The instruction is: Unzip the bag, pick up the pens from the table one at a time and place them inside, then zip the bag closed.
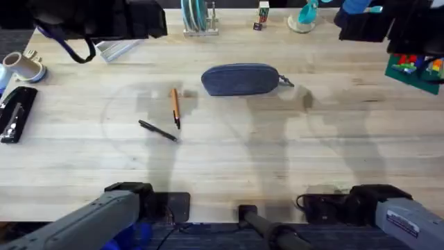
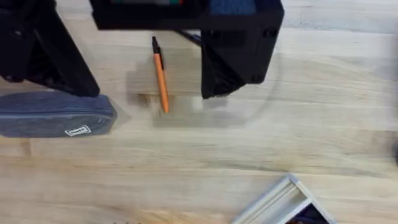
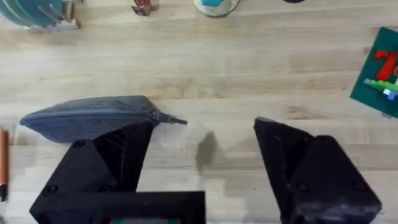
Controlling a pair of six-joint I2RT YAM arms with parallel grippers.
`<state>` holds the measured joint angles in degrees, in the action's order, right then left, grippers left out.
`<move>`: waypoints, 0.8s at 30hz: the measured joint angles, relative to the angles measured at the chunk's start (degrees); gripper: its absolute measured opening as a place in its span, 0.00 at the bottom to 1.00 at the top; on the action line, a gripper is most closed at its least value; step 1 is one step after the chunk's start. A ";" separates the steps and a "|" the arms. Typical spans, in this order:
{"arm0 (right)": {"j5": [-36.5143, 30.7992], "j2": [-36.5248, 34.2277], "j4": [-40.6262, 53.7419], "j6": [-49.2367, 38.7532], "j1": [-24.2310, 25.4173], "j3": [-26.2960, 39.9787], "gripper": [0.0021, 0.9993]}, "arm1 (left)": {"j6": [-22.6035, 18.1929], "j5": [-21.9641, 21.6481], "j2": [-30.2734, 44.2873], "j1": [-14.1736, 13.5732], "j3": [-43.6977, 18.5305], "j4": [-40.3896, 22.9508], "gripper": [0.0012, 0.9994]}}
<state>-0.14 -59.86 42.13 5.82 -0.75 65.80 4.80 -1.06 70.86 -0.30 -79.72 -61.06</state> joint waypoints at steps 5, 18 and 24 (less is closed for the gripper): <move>0.02 -0.10 -0.03 0.00 -0.11 0.04 1.00 | 0.00 -0.02 0.88 0.00 0.00 -0.02 0.99; 0.02 -0.10 -0.02 0.00 -0.11 0.04 1.00 | -14.94 12.49 0.90 3.57 0.00 3.76 0.99; 0.02 -0.10 -0.04 0.00 -0.11 0.04 1.00 | -26.98 28.64 1.86 12.33 0.00 9.27 0.99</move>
<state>-0.12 -59.96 42.09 5.82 -0.86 65.84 -22.18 27.57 72.72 12.04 -79.72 -51.79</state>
